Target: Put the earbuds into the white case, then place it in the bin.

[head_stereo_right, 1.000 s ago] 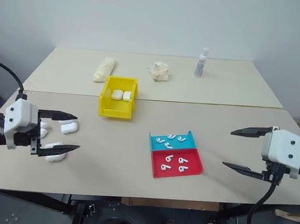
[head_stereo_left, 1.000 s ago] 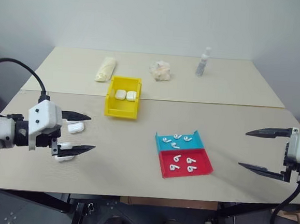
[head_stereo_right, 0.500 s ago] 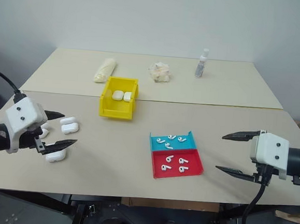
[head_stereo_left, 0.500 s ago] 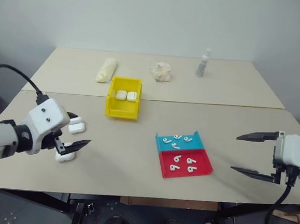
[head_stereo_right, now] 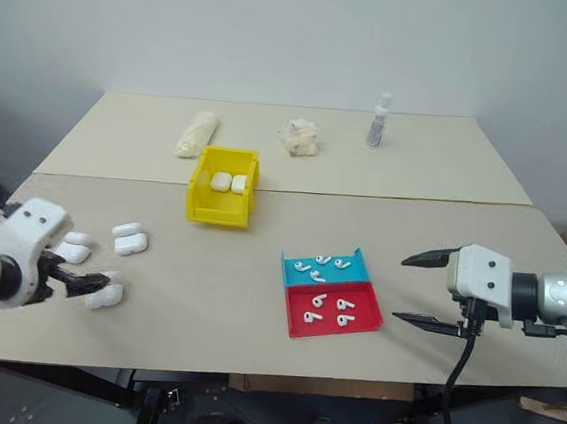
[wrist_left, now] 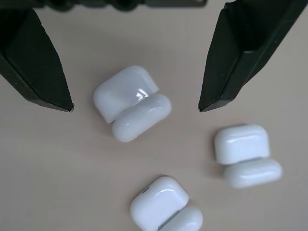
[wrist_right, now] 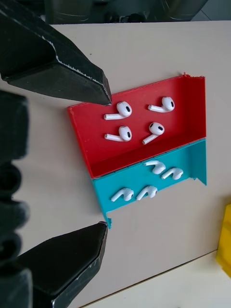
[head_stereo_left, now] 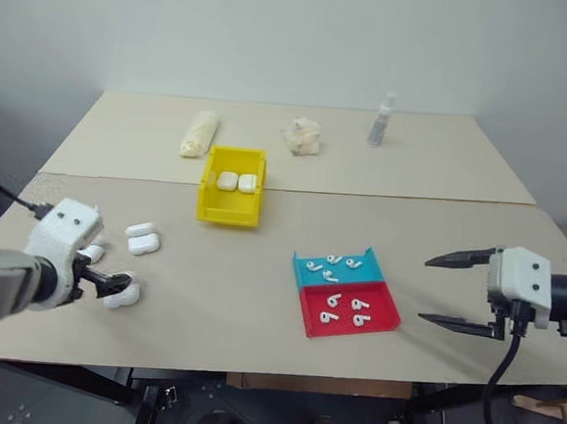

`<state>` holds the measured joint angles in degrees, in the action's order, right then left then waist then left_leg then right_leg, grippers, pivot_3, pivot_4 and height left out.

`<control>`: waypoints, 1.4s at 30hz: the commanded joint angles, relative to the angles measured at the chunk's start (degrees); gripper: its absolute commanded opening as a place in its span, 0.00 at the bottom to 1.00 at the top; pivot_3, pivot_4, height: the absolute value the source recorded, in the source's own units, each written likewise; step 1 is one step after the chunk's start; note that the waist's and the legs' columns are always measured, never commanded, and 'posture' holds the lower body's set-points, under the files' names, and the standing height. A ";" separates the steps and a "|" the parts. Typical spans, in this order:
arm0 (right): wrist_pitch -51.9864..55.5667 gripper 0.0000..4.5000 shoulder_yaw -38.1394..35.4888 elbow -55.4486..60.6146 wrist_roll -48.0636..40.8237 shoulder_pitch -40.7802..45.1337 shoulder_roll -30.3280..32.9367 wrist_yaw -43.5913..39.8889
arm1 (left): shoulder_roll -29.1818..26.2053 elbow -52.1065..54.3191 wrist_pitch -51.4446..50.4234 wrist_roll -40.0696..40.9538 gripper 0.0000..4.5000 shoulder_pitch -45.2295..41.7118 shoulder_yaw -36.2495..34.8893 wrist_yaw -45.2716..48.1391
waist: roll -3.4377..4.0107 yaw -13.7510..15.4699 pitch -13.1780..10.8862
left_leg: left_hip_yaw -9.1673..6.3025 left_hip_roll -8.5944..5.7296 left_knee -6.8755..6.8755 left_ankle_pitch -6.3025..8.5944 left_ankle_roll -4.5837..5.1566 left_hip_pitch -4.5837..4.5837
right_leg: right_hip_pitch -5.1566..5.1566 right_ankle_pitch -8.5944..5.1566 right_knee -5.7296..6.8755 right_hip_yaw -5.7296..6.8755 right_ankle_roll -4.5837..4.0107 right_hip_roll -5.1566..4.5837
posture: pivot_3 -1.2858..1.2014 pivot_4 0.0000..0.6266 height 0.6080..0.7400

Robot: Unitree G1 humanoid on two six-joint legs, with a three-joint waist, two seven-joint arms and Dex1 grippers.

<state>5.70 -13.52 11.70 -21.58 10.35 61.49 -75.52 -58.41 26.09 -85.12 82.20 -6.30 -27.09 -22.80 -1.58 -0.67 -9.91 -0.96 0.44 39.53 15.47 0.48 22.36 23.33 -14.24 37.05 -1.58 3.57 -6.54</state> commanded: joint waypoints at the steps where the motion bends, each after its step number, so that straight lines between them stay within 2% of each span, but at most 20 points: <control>1: -0.08 0.99 -0.79 -0.12 -0.66 0.97 0.50 0.15 | -7.93 1.85 21.48 30.31 1.00 6.35 6.00 -28.62 | -0.15 0.01 0.05 | -0.01 0.09 0.00 0.07 -0.12 -0.01 | 0.03 0.01 0.05 -0.15 -0.01 0.00 | 0.52 0.24 1.00; 5: 0.03 0.99 -0.88 -0.23 -0.86 0.86 0.59 0.06 | -6.25 6.97 33.21 30.80 1.00 9.39 11.57 -38.97 | 0.05 0.60 0.16 | 0.23 -0.08 -0.02 0.17 -0.30 -0.18 | -0.09 0.01 -0.18 -0.41 -0.01 -0.14 | 0.52 0.24 1.00; 10: 0.19 0.99 -1.08 0.23 -0.91 0.25 0.66 0.29 | -5.60 7.01 38.72 30.80 1.00 5.08 17.54 -46.47 | 0.05 0.88 0.17 | 0.50 -0.24 -0.12 0.12 -0.33 -0.35 | -0.15 0.00 -0.21 -0.45 -0.04 0.10 | 0.52 0.24 1.00; 28: 2.46 0.99 -6.77 5.04 -1.53 -5.95 1.20 1.30 | -1.05 -3.47 33.50 30.80 1.00 -4.67 24.61 -50.01 | 0.03 1.26 0.17 | 0.93 -0.25 -0.16 0.11 -0.30 -0.53 | -0.28 0.00 -0.27 -0.54 -0.02 0.19 | 0.52 0.24 1.00; 42: 2.23 0.99 -6.61 5.93 -0.84 -7.73 0.34 3.24 | 0.66 -8.46 31.22 30.80 1.00 -7.63 25.53 -51.60 | 0.02 1.26 0.18 | 0.91 -0.24 -0.16 0.11 -0.30 -0.52 | -0.27 0.00 -0.28 -0.56 -0.02 0.19 | 0.52 0.24 1.00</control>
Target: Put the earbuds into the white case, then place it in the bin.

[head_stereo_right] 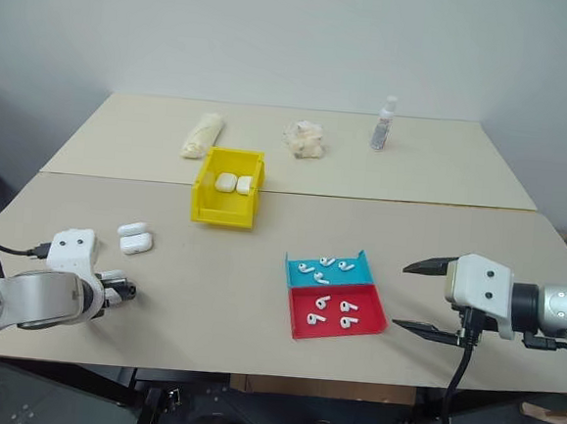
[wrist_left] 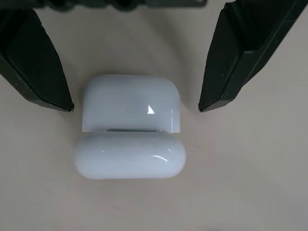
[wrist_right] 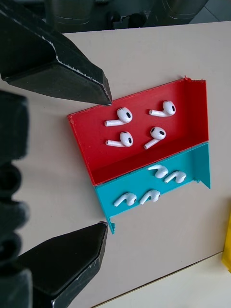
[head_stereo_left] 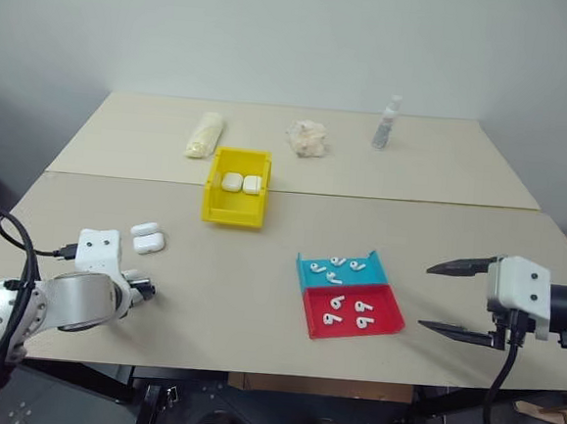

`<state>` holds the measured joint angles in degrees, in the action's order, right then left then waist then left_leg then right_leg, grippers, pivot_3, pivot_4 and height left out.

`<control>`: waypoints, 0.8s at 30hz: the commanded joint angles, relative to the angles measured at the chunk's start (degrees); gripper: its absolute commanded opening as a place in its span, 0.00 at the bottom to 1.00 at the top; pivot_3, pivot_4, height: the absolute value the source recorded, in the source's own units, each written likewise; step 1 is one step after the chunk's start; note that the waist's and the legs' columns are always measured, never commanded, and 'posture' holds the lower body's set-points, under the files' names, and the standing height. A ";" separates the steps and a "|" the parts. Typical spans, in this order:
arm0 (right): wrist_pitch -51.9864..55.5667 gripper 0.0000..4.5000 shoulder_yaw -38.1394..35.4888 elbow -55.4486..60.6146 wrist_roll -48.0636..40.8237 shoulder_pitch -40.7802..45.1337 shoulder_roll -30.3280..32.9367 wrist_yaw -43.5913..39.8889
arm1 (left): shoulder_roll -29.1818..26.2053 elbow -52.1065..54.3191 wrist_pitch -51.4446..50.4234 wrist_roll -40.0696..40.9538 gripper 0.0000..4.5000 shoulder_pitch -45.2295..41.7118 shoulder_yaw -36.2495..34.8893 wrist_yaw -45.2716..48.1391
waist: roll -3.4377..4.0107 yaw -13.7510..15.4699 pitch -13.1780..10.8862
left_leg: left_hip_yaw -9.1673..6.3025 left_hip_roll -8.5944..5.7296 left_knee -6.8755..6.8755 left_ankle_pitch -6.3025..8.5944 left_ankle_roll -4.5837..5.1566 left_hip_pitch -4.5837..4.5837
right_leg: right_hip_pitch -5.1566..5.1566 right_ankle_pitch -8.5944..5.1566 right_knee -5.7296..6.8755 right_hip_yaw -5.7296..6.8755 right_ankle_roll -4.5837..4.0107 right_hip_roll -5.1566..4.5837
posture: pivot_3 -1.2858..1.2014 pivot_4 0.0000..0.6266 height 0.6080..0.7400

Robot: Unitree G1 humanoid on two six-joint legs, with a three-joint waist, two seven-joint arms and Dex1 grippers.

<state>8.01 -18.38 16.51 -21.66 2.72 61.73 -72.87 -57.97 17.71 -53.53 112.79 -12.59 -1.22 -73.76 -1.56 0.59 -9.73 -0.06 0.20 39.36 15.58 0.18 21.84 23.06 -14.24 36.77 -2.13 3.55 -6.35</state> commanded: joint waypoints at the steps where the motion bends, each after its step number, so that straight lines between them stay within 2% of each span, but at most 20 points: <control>1: -0.05 0.99 -1.70 1.10 -0.72 -0.12 0.16 0.68 | 0.33 -0.32 -0.67 0.21 1.00 -1.69 -0.07 -0.51 | 0.00 -0.01 0.00 | 0.00 0.00 0.00 0.00 0.00 -0.01 | -0.01 0.00 0.00 -0.01 0.00 0.00 | 0.52 0.24 1.00; 20: -0.77 0.99 -1.92 2.36 -0.24 -1.89 -0.07 1.82 | 2.04 -1.44 -1.68 0.21 1.00 -1.88 0.50 -1.32 | 0.00 -0.03 0.00 | -0.06 0.00 -0.01 0.00 0.00 -0.03 | 0.00 0.00 0.00 -0.03 0.00 0.00 | 0.52 0.24 1.00; 24: -0.76 1.00 -2.13 2.53 -0.20 -2.23 -0.13 1.96 | 2.13 -1.40 -1.46 0.21 0.80 -2.07 0.99 -1.84 | 0.00 -0.05 0.00 | -0.06 0.00 -0.01 0.00 0.00 -0.03 | -0.01 0.00 0.00 -0.03 0.00 0.00 | 0.52 0.24 1.00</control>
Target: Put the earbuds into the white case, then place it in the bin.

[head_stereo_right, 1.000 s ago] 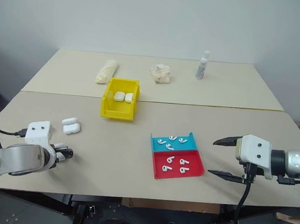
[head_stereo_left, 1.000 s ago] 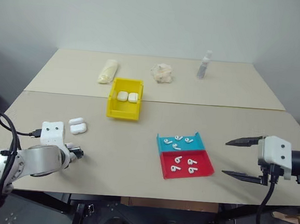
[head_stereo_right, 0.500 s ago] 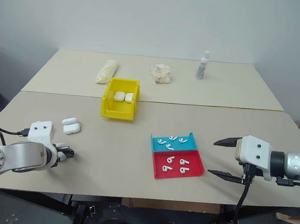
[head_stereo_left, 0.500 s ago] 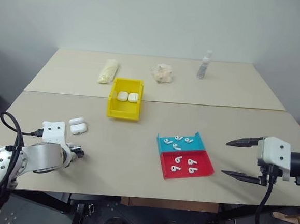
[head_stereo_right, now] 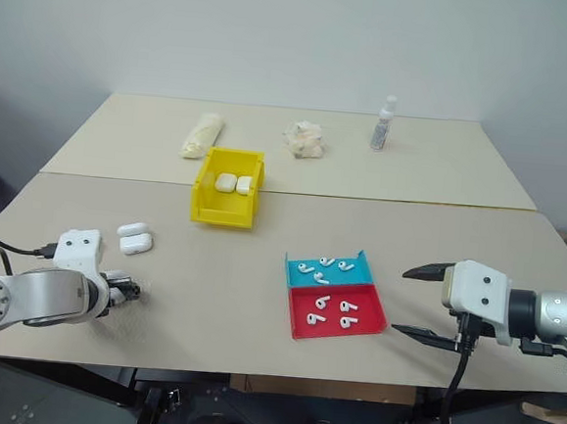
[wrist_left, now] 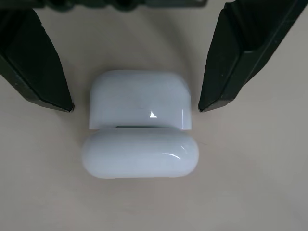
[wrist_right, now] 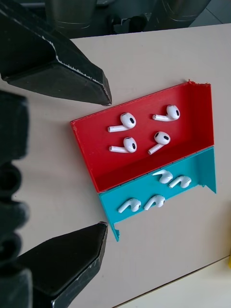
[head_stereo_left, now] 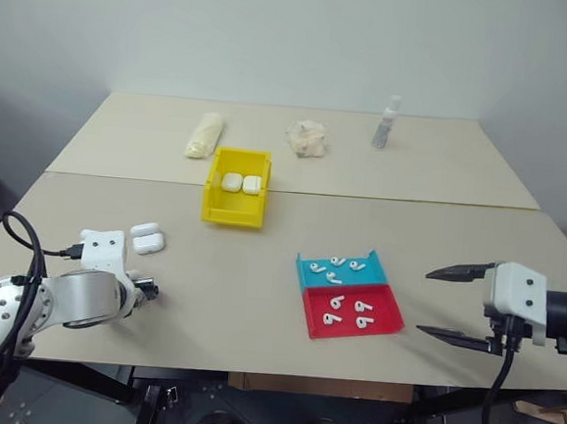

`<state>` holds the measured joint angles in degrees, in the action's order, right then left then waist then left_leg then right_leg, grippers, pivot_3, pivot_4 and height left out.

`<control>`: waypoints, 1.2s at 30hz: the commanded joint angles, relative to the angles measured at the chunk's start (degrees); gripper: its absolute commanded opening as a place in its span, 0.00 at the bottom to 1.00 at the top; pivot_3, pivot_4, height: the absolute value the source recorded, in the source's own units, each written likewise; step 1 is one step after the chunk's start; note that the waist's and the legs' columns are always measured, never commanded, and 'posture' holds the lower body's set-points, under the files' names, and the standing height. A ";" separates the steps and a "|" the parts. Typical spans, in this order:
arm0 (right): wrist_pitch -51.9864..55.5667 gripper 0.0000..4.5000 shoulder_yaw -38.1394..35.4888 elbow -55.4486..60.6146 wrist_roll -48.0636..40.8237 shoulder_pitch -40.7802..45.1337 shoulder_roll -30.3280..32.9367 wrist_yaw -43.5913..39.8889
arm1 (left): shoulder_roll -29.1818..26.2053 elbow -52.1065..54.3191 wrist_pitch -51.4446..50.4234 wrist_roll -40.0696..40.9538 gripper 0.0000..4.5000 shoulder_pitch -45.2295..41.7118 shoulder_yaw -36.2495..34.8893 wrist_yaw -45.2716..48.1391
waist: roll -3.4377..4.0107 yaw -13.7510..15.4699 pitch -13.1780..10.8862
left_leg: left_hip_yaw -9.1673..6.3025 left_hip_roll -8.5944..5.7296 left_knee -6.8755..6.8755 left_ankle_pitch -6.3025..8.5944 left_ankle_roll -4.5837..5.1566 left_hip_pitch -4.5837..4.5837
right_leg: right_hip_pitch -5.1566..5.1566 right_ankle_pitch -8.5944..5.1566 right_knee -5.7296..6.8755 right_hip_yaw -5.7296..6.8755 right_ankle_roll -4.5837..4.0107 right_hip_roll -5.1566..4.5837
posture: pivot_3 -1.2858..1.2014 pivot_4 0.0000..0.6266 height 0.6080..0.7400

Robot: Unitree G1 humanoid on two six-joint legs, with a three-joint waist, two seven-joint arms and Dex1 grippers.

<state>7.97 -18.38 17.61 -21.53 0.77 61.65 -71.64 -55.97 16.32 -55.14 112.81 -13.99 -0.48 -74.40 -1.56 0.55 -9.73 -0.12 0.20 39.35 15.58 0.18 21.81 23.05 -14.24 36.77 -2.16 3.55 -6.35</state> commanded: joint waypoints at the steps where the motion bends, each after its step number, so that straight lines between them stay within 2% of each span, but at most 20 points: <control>1: -0.67 1.00 -2.21 1.56 -0.40 -0.43 -0.06 0.74 | 0.21 -0.07 0.11 0.19 0.72 -0.73 0.26 -1.22 | 0.00 -0.01 0.00 | 0.00 0.00 0.00 0.00 0.00 0.00 | 0.00 0.00 0.00 -0.01 0.00 0.00 | 0.52 0.24 1.00; 3: -0.84 1.00 -2.25 1.67 -0.61 -0.54 -0.10 0.76 | 0.47 -0.07 0.41 0.19 0.61 -0.92 0.21 -1.66 | 0.00 0.01 0.00 | 0.00 0.00 -0.01 0.00 0.00 0.00 | 0.00 0.00 0.00 0.00 0.00 0.00 | 0.52 0.24 1.00; 8: -0.80 1.00 -1.98 1.69 -0.66 -0.26 0.00 1.09 | -2.16 0.29 -1.11 0.19 0.61 -2.57 0.87 -0.98 | 0.00 0.01 0.00 | -0.01 0.00 -0.01 0.00 0.00 0.00 | 0.00 0.00 0.00 0.00 0.00 0.00 | 0.52 0.24 1.00; 11: -0.90 1.00 -2.18 1.66 -0.69 -0.13 0.18 1.07 | -7.83 1.80 -5.02 0.19 0.61 -4.48 1.27 5.31 | -0.02 -0.08 -0.01 | 0.02 0.00 -0.02 0.00 0.00 0.05 | 0.04 0.00 -0.02 0.01 0.00 0.02 | 0.52 0.24 1.00; 15: -1.00 1.00 -2.28 1.26 -0.60 0.97 0.56 1.23 | -13.88 5.20 -9.43 -3.51 0.61 -7.13 -2.02 21.46 | -0.03 -0.03 -0.02 | 0.23 -0.02 -0.03 -0.01 -0.01 0.06 | 0.02 0.00 -0.06 0.04 0.00 0.02 | 0.52 0.24 1.00; 19: -1.21 1.00 -1.70 1.14 -0.41 2.37 0.46 1.36 | -14.62 13.87 -2.70 -25.97 0.61 -3.74 -7.28 44.37 | -0.02 -0.03 -0.02 | 0.36 -0.03 -0.08 -0.02 -0.03 0.06 | 0.02 -0.01 -0.11 0.08 0.01 0.04 | 0.52 0.24 1.00; 21: -1.16 1.00 -1.77 1.46 -0.46 3.05 0.35 1.71 | -10.60 17.47 10.95 -41.72 0.61 1.73 -9.67 58.05 | 0.01 -0.25 -0.01 | 0.39 -0.02 -0.16 -0.09 -0.16 0.09 | 0.04 -0.01 -0.18 0.10 0.01 0.06 | 0.52 0.24 1.00; 22: -1.23 1.00 -1.84 1.56 -0.42 3.31 0.31 1.86 | -9.30 18.13 15.42 -47.04 0.61 3.69 -10.32 63.71 | 0.03 -0.27 -0.01 | 0.44 -0.03 -0.26 -0.17 -0.29 0.07 | 0.04 -0.01 -0.24 0.08 0.00 0.05 | 0.52 0.24 1.00; 23: -1.21 1.00 -1.87 1.61 -0.40 3.50 0.32 1.96 | -8.19 17.99 17.89 -50.27 0.61 4.92 -10.67 67.82 | 0.01 -0.27 -0.01 | 0.46 -0.03 -0.33 -0.32 -0.54 0.07 | 0.02 0.00 -0.29 0.10 0.00 0.05 | 0.52 0.24 1.00; 27: -0.70 1.00 -2.45 3.02 -0.71 4.01 0.62 2.44 | 3.66 12.24 39.05 -65.61 0.61 6.60 -7.92 87.39 | 0.01 -0.01 -0.01 | 0.42 0.05 -0.38 -0.21 -0.27 0.19 | -0.01 0.12 -0.56 0.19 -0.03 0.12 | 0.52 0.24 1.00; 31: -0.16 1.00 -3.83 5.09 -1.08 3.51 0.80 2.60 | 13.78 6.32 51.65 -70.35 0.61 6.06 -6.20 103.31 | 0.01 0.10 0.00 | 0.38 0.05 -0.32 -0.19 -0.15 0.30 | -0.02 0.18 -0.65 0.23 0.03 0.10 | 0.52 0.24 1.00; 36: 0.94 1.00 -5.56 7.96 -1.49 2.82 0.99 2.62 | 20.00 -0.17 57.42 -71.30 0.61 4.35 -4.49 118.98 | 0.01 0.06 0.00 | 0.33 0.08 -0.21 -0.16 -0.04 0.36 | 0.01 0.21 -0.59 0.26 0.09 0.10 | 0.52 0.24 1.00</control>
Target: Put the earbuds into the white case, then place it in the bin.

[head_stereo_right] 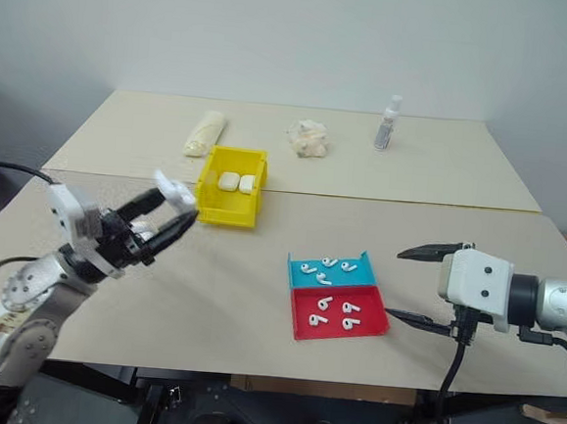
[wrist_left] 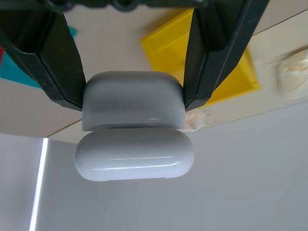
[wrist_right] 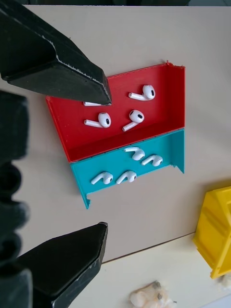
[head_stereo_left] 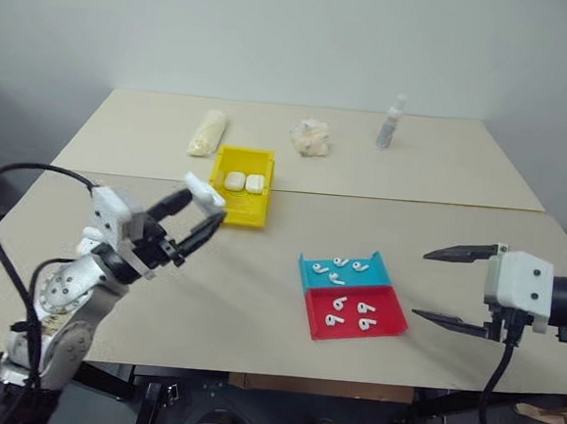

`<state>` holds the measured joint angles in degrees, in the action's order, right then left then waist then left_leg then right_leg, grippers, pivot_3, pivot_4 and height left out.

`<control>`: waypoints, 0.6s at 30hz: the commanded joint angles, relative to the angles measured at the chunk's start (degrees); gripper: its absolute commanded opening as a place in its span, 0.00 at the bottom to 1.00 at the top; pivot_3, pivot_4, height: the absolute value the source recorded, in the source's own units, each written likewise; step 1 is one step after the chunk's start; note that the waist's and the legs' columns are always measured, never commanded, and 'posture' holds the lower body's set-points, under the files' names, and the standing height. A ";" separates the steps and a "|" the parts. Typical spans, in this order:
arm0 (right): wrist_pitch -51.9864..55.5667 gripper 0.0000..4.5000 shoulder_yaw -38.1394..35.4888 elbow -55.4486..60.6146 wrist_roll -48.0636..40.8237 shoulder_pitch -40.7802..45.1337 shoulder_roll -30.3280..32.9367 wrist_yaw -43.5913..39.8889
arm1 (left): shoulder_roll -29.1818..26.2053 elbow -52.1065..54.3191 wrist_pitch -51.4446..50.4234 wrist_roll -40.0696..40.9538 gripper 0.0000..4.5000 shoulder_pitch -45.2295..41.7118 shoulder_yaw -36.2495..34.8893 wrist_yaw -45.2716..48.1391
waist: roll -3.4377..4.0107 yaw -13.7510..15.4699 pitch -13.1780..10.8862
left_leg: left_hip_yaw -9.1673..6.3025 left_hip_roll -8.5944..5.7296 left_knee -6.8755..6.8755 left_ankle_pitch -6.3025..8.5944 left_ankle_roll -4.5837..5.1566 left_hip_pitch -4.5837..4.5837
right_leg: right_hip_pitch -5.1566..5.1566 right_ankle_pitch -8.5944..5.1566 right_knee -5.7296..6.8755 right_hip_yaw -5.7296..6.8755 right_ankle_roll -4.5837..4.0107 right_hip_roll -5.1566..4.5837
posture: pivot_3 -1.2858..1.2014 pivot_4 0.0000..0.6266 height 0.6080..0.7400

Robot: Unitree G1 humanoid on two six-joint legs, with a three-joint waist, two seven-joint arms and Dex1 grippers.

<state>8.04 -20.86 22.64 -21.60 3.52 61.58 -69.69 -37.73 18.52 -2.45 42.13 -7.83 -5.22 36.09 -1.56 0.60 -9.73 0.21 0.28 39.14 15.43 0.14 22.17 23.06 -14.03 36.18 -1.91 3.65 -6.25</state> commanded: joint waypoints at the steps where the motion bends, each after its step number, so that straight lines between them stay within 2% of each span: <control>1: 1.69 1.00 -3.23 3.52 -1.58 0.08 1.42 0.62 | 3.48 -3.87 6.17 -0.74 0.61 -2.24 0.38 10.59 | 0.00 -0.01 0.00 | 0.00 0.00 0.01 -0.01 0.03 -0.01 | 0.00 0.00 0.02 0.01 0.00 0.00 | 0.52 0.24 1.00; 5: 7.52 1.00 -2.12 7.17 -3.53 1.74 4.50 0.35 | 6.71 -9.14 10.41 -4.11 0.61 -3.20 2.14 19.09 | 0.00 -0.11 0.01 | -0.02 0.00 0.02 -0.02 0.08 -0.04 | -0.03 0.02 0.03 0.01 0.02 0.00 | 0.52 0.24 1.00; 7: 13.43 1.00 0.88 9.69 -5.97 4.42 8.32 -0.17 | 8.11 -10.08 11.30 -3.74 0.61 -3.02 2.50 22.50 | 0.02 -0.44 0.01 | -0.03 0.02 0.02 0.01 0.14 -0.04 | -0.02 0.02 0.02 0.00 0.02 0.01 | 0.52 0.24 1.00; 12: 19.67 1.00 15.13 11.97 -4.54 17.25 14.81 -2.86 | 11.90 -10.51 11.55 -2.70 0.61 -3.41 2.70 26.66 | 0.02 -0.91 0.01 | -0.16 0.12 0.02 0.04 0.20 -0.03 | 0.00 0.02 0.01 0.04 0.01 0.06 | 0.52 0.24 1.00; 18: 23.09 1.00 33.91 10.02 5.27 34.43 11.88 -9.04 | 14.44 -8.76 9.63 -1.41 0.61 -2.62 2.48 28.59 | 0.03 -1.42 0.01 | -0.30 0.15 0.09 0.05 0.22 0.05 | 0.10 0.02 0.01 0.04 0.01 0.06 | 0.52 0.24 1.00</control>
<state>29.77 10.90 32.78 -18.90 35.88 74.01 -77.53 -23.46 7.58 7.23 39.75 -10.43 -2.19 64.06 -1.53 -0.81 -9.72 -0.12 0.44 39.23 15.48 0.37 22.22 23.17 -14.00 36.20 -1.87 3.66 -6.18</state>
